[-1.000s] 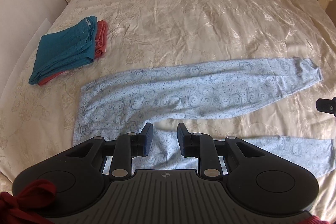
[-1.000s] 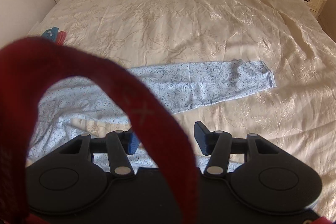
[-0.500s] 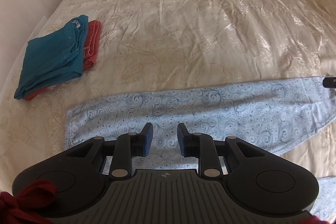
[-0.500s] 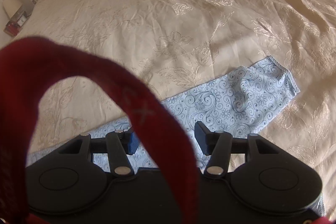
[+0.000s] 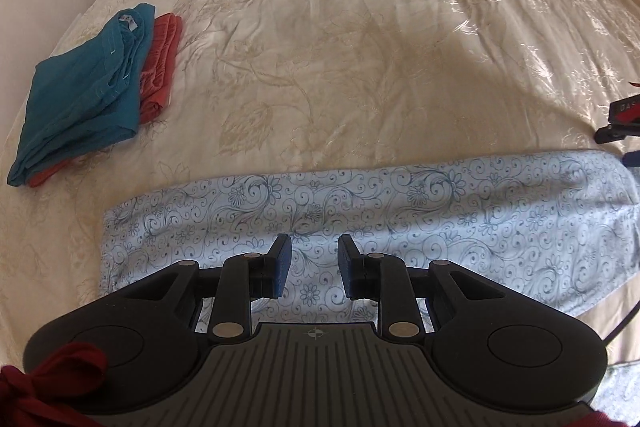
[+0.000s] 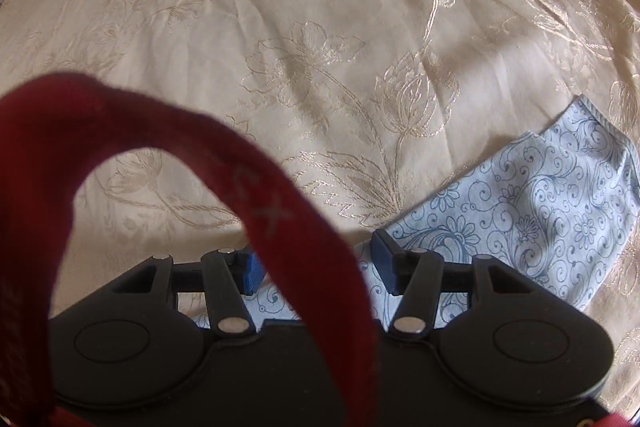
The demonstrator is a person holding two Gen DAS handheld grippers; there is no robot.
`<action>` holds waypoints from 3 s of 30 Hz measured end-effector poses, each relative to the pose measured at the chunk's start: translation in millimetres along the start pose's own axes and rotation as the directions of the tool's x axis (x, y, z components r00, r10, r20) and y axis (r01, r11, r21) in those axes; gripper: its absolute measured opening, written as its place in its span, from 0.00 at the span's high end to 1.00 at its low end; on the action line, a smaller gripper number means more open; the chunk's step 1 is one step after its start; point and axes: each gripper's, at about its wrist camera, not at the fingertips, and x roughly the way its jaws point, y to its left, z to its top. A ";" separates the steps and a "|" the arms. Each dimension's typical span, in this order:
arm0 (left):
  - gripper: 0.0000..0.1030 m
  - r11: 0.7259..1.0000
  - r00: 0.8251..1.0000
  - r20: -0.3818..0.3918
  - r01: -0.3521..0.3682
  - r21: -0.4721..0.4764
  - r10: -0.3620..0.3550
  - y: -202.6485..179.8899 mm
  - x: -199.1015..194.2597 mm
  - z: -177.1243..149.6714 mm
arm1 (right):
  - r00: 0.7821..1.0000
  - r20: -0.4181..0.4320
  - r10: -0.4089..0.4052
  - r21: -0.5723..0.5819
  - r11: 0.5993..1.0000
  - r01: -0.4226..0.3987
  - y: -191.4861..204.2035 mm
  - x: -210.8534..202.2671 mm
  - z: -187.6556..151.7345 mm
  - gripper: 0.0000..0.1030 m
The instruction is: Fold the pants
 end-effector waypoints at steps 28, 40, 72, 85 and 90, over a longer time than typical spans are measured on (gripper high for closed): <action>0.76 0.990 0.996 -0.029 0.081 -0.113 -0.084 8.6 29.0 19.0 | 0.961 0.051 0.273 -0.792 0.598 -0.128 21.4 -44.6 -66.5 0.35; 0.76 0.970 0.985 -0.070 0.141 -0.197 -0.157 14.0 46.9 31.6 | 0.928 -0.144 0.344 -0.876 0.391 -0.281 16.7 -32.9 -73.2 0.93; 0.76 0.863 0.903 -0.169 0.300 -0.406 -0.394 -11.4 78.2 58.2 | 0.920 -0.088 0.381 -0.880 0.403 -0.251 -9.5 -46.7 -94.4 0.93; 0.69 0.833 0.892 -0.200 0.269 -0.484 -0.404 -21.5 96.0 56.5 | 0.916 -0.076 0.393 -0.885 0.397 -0.244 -11.6 -46.8 -95.6 0.93; 0.71 0.873 0.901 -0.224 0.257 -0.415 -0.372 -35.1 101.1 61.4 | 0.911 -0.069 0.407 -0.886 0.394 -0.243 -14.1 -53.3 -96.8 0.93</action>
